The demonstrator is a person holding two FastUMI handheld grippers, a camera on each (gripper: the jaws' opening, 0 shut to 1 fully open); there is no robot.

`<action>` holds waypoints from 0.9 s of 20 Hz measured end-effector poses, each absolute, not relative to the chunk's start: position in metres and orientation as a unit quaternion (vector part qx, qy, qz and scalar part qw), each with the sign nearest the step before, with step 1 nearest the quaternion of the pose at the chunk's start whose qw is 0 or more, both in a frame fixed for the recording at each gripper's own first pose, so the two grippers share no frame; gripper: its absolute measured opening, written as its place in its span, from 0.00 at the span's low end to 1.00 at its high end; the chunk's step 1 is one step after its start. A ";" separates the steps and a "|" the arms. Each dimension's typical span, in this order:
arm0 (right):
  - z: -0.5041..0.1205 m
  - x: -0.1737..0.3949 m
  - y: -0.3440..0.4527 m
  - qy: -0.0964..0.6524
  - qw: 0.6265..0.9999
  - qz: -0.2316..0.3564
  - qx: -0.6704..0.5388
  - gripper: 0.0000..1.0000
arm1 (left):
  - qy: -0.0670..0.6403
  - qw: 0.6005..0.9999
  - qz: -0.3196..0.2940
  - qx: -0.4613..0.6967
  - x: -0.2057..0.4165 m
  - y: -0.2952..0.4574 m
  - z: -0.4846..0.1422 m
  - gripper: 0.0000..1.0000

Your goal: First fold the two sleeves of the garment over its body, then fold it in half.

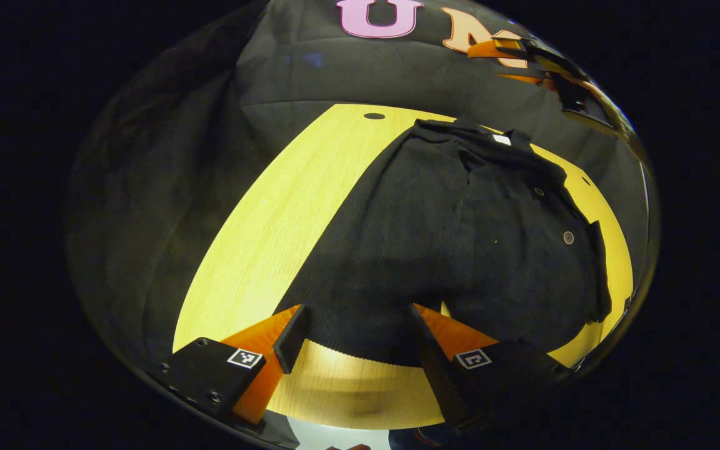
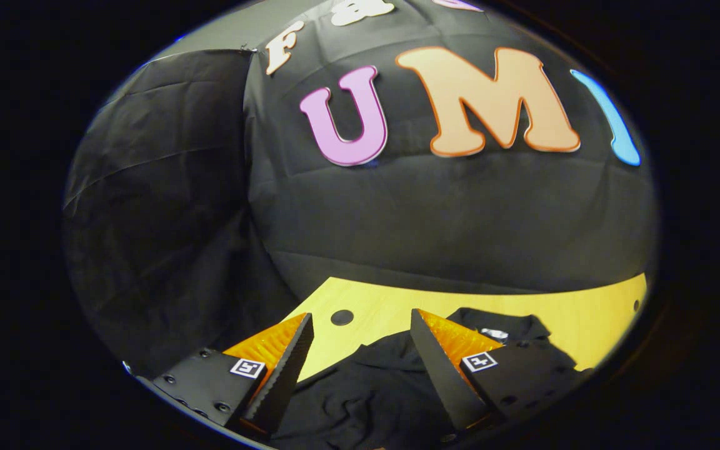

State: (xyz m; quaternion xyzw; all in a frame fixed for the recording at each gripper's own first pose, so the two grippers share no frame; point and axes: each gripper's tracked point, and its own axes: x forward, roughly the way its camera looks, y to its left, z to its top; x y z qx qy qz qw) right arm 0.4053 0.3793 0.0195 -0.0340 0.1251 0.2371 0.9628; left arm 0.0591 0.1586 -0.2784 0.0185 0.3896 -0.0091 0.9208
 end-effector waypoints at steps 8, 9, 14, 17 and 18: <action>0.063 0.330 0.276 0.068 0.981 0.177 -0.046 0.98 | 0.380 0.924 -0.014 0.045 0.061 0.157 -0.283 0.97; 0.060 0.317 0.260 0.067 0.983 0.168 -0.044 0.94 | 0.380 0.924 -0.014 0.046 0.062 0.157 -0.283 0.97; 0.046 0.274 0.212 0.081 0.988 0.131 -0.004 0.98 | 0.357 0.932 -0.023 0.051 0.063 0.155 -0.282 0.94; 0.041 0.255 0.190 0.087 0.989 0.114 0.023 0.94 | 0.345 0.937 -0.015 0.047 0.068 0.151 -0.283 0.74; 0.041 0.249 0.185 0.087 0.990 0.109 0.029 0.98 | 0.344 0.938 -0.017 0.047 0.066 0.150 -0.283 0.65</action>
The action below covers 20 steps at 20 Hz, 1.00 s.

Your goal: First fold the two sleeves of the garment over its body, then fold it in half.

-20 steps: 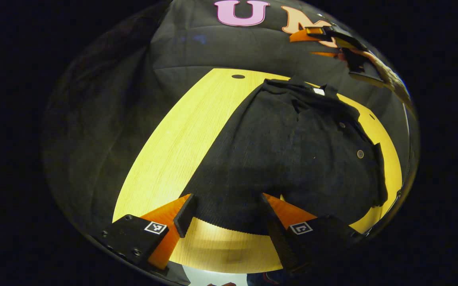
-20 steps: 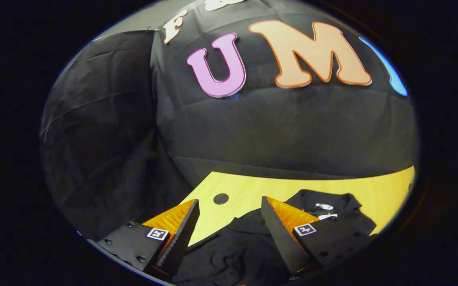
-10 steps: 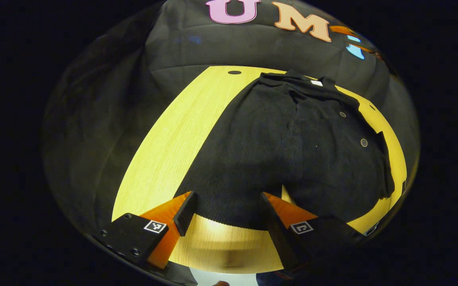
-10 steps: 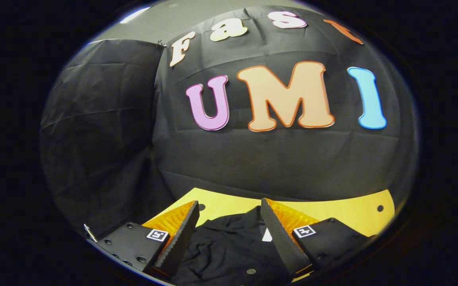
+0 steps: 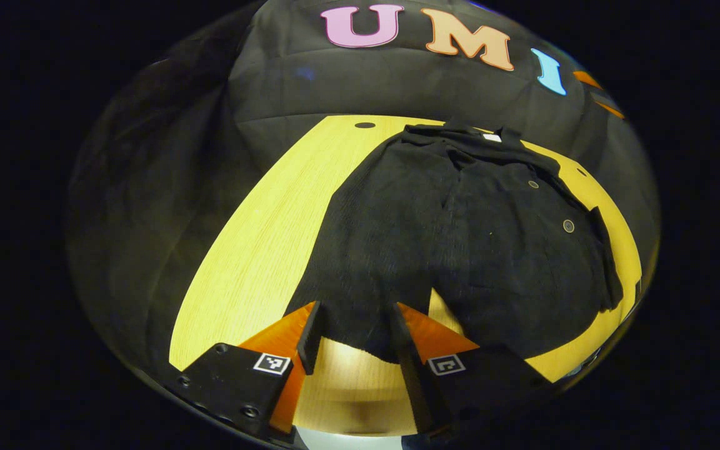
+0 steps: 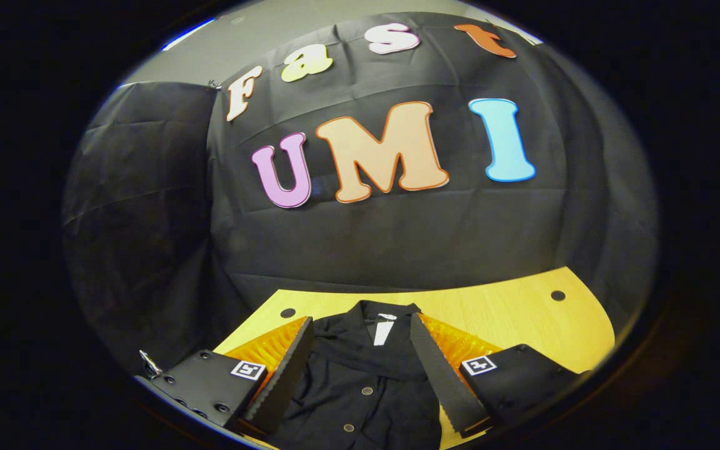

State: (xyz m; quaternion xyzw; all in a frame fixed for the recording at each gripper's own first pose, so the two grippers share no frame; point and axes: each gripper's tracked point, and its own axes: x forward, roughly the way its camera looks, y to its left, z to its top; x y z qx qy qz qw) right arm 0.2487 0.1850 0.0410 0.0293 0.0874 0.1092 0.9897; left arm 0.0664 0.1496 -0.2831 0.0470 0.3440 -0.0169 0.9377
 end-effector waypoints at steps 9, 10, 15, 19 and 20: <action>0.016 0.202 0.147 0.091 0.994 0.053 0.012 0.97 | 0.317 0.947 -0.016 0.050 0.072 0.152 -0.284 0.04; 0.009 0.198 0.146 0.096 0.994 0.046 0.009 0.98 | 0.315 0.947 -0.018 0.056 0.071 0.153 -0.281 0.00; -0.029 0.176 0.141 0.126 0.991 0.025 0.029 0.98 | 0.316 0.946 -0.029 0.062 0.073 0.152 -0.279 0.00; -0.047 0.163 0.128 0.140 0.989 0.004 0.047 0.98 | 0.328 0.944 -0.021 -0.002 0.076 0.153 -0.266 0.00; -0.050 0.160 0.122 0.143 0.989 -0.003 0.048 0.98 | 0.326 0.945 -0.020 -0.014 0.079 0.150 -0.259 0.00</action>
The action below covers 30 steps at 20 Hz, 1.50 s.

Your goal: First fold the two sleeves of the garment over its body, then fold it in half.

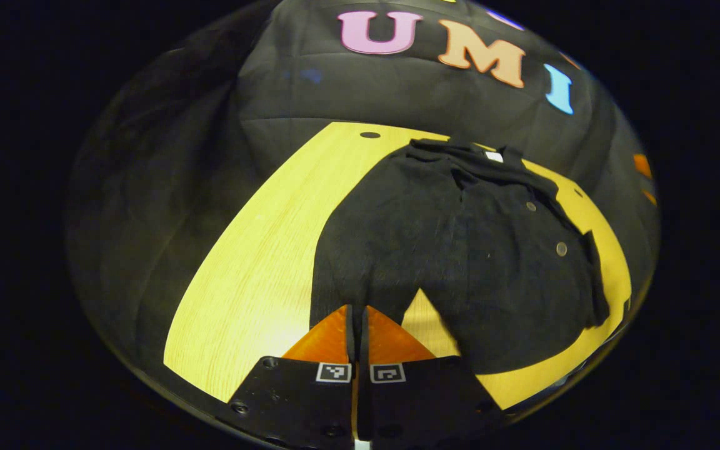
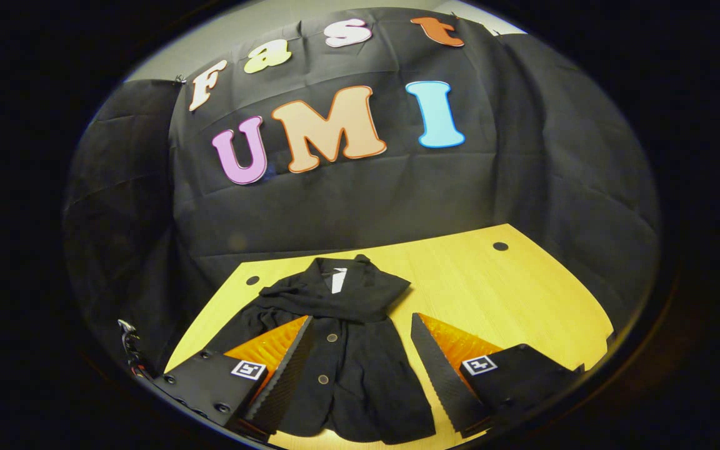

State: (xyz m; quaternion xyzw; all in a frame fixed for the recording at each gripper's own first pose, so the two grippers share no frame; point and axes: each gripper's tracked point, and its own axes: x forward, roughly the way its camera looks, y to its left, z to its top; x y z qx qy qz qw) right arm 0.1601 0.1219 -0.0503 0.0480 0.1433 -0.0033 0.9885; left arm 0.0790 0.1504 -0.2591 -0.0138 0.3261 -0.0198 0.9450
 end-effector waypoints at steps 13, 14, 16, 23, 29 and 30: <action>-0.069 0.156 0.039 0.188 0.981 -0.011 0.038 0.98 | 0.167 0.980 -0.092 -0.052 0.194 0.009 -0.077 0.00; -0.069 0.159 0.032 0.190 0.981 -0.010 0.037 0.98 | 0.159 0.981 -0.102 -0.045 0.205 -0.012 -0.073 0.00; -0.072 0.163 0.021 0.197 0.980 -0.002 0.042 0.98 | 0.148 0.981 -0.123 -0.034 0.225 -0.056 -0.068 0.00; -0.077 0.183 -0.014 0.224 0.973 0.019 0.056 0.98 | 0.141 0.968 -0.207 0.011 0.254 -0.198 -0.071 0.00; -0.093 0.191 -0.049 0.239 0.968 0.018 0.073 0.98 | 0.144 0.963 -0.222 0.045 0.287 -0.275 -0.099 0.00; -0.095 0.189 -0.055 0.241 0.968 0.017 0.074 0.98 | 0.149 0.962 -0.224 0.053 0.291 -0.284 -0.107 0.00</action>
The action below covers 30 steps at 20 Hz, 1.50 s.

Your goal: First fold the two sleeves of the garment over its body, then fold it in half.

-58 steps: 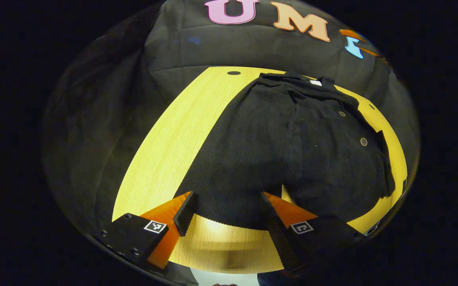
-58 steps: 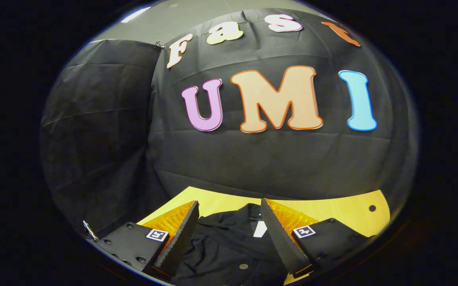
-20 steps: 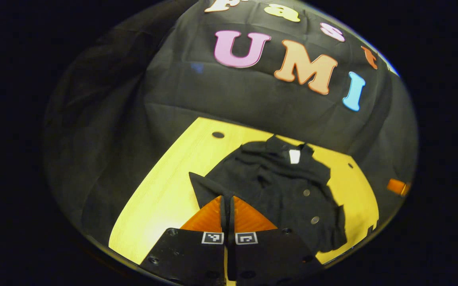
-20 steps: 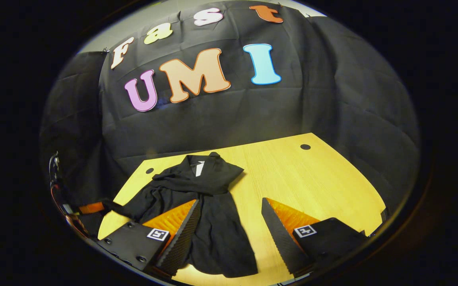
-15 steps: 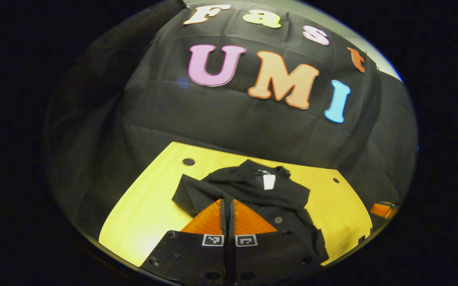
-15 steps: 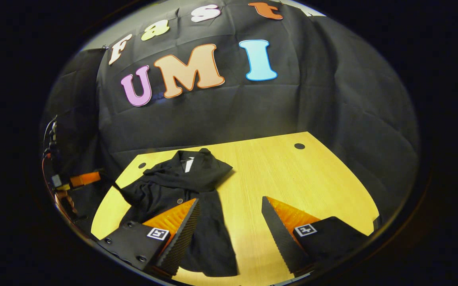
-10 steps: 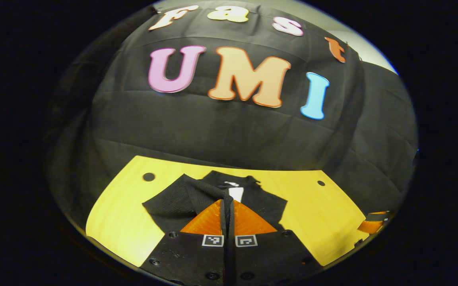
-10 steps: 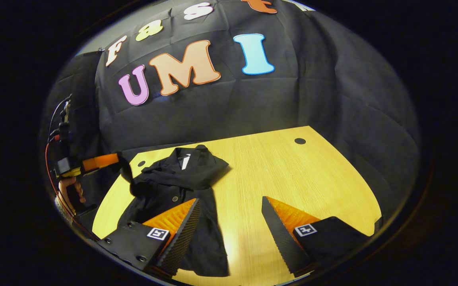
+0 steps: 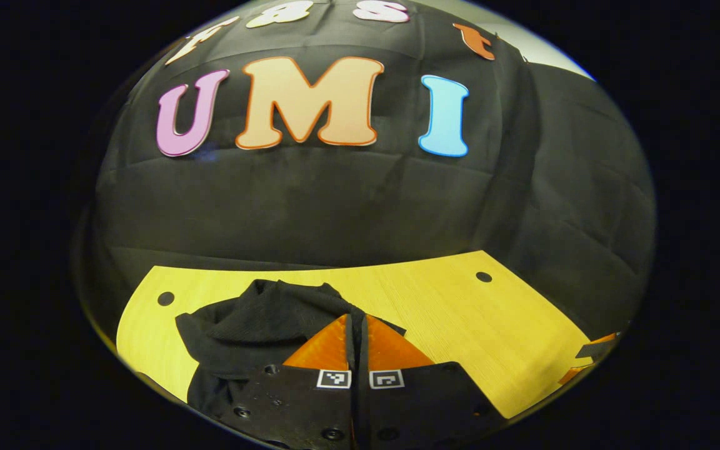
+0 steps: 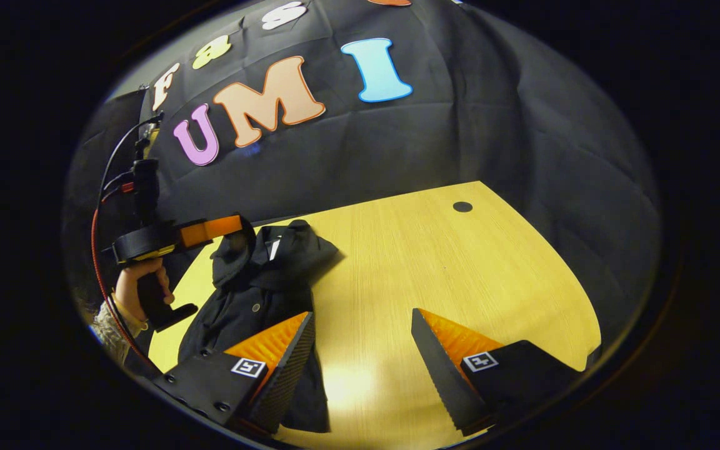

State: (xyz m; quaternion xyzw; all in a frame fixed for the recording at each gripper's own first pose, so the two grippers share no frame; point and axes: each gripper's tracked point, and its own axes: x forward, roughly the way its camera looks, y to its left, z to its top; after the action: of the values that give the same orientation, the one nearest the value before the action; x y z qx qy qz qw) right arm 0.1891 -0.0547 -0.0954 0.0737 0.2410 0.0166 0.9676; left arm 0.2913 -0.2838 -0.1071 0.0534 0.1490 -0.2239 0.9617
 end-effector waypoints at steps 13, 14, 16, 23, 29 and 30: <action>-0.107 0.199 -0.063 0.258 0.963 0.037 0.069 0.98 | 0.198 0.946 -0.238 0.099 0.311 -0.349 -0.163 0.05; -0.107 0.199 -0.063 0.259 0.963 0.040 0.068 0.99 | 0.193 0.944 -0.248 0.095 0.307 -0.355 -0.159 0.07; -0.108 0.199 -0.062 0.259 0.963 0.042 0.065 0.99 | 0.181 0.943 -0.266 0.091 0.300 -0.365 -0.149 0.20; -0.116 0.193 -0.050 0.260 0.963 0.065 0.037 0.98 | 0.103 0.953 -0.265 0.107 0.271 -0.345 -0.075 0.71; -0.128 0.179 -0.013 0.265 0.958 0.112 -0.002 0.98 | -0.013 0.976 -0.182 0.122 0.241 -0.256 0.013 1.00; -0.130 0.174 -0.006 0.267 0.957 0.118 -0.008 0.98 | -0.019 0.979 -0.164 0.120 0.234 -0.234 0.017 0.92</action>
State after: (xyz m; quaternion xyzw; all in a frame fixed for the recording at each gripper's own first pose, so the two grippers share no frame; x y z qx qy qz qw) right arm 0.1741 -0.0063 -0.1295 -0.0079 0.2666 0.1179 0.9565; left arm 0.2337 -0.2343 0.0165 0.1196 -0.0185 -0.1640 0.9790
